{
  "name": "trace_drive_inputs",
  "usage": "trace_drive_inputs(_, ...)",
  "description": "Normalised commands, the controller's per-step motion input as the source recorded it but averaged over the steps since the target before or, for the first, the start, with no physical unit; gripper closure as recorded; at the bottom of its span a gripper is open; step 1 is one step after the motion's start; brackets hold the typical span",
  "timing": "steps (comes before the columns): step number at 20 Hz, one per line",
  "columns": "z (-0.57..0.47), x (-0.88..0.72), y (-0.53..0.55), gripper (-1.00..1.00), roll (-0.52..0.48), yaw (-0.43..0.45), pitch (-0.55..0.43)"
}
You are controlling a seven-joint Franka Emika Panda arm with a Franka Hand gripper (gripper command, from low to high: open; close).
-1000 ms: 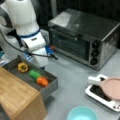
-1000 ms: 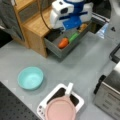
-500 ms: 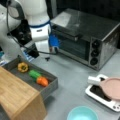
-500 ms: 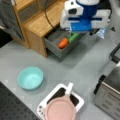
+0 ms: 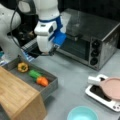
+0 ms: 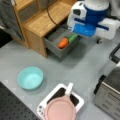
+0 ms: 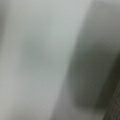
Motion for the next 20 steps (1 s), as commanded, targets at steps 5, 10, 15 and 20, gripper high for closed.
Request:
trace_drive_inputs(5, 0.15, 0.33, 0.12, -1.0, 0.263, -0.337, 0.14)
trace_drive_inputs(10, 0.06, 0.19, 0.09, -1.0, 0.087, -0.25, 0.094)
trace_drive_inputs(15, 0.05, 0.15, 0.02, -1.0, 0.022, -0.047, 0.123)
trace_drive_inputs(20, 0.04, 0.19, -0.06, -1.0, -0.072, 0.062, 0.207)
